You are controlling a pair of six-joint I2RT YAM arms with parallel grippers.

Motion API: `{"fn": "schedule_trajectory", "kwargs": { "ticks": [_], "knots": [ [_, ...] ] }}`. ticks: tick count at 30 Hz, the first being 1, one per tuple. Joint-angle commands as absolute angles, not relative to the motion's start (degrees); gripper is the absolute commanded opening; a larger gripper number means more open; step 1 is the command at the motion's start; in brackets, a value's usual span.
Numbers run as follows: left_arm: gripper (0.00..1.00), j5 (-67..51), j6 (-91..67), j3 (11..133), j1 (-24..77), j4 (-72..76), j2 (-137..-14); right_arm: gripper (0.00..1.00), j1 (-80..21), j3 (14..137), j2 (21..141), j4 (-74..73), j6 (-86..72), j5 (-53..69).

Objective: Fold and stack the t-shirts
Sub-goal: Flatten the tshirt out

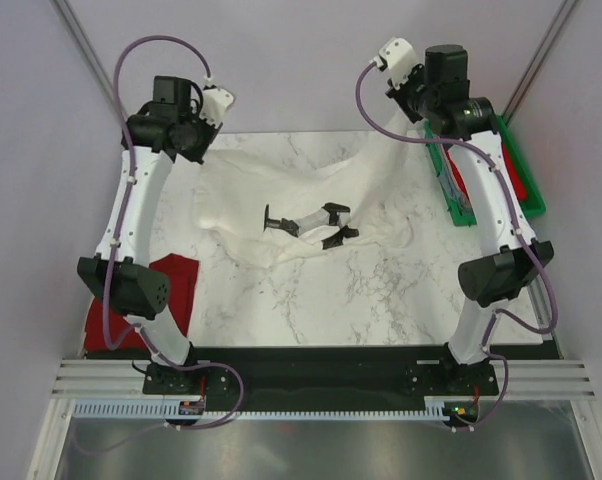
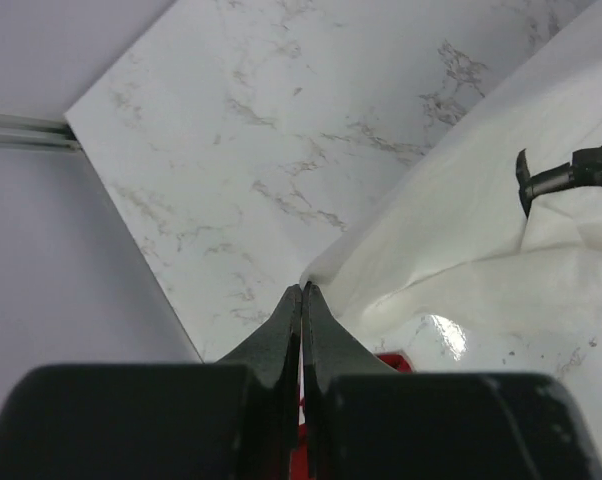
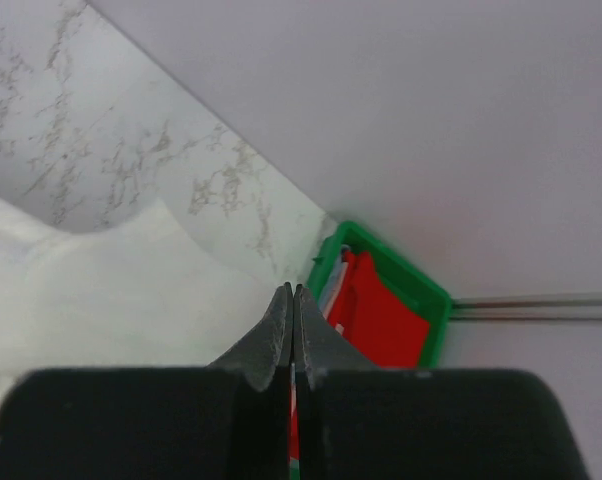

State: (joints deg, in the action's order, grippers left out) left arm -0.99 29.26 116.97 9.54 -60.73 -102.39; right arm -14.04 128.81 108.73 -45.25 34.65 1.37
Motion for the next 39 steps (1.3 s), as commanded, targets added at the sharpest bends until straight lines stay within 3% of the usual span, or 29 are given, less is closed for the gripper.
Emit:
{"fn": "schedule_trajectory", "kwargs": {
  "ticks": [1,14,23,33,39],
  "knots": [
    [0.02,-0.88,31.03,120.06,9.06,-61.44,-93.01,0.0,-14.33,132.1,99.42,-40.96,36.47,-6.93],
    [0.02,3.34,29.26,116.89,8.35,-61.61,-70.33,0.0,-14.24,125.51,75.79,-37.7,35.51,-9.41],
    [0.02,6.68,29.18,119.79,8.35,-61.79,-60.83,0.0,-14.24,128.58,64.35,-43.24,37.35,-7.04],
    [0.02,9.4,33.13,128.31,8.35,-60.74,-59.41,0.0,-14.15,136.23,62.22,-41.32,41.21,-7.29],
    [0.02,10.9,37.44,124.73,8.26,-56.44,-63.89,0.0,-14.24,133.78,67.32,-33.77,46.31,-8.08]
  ]
}}
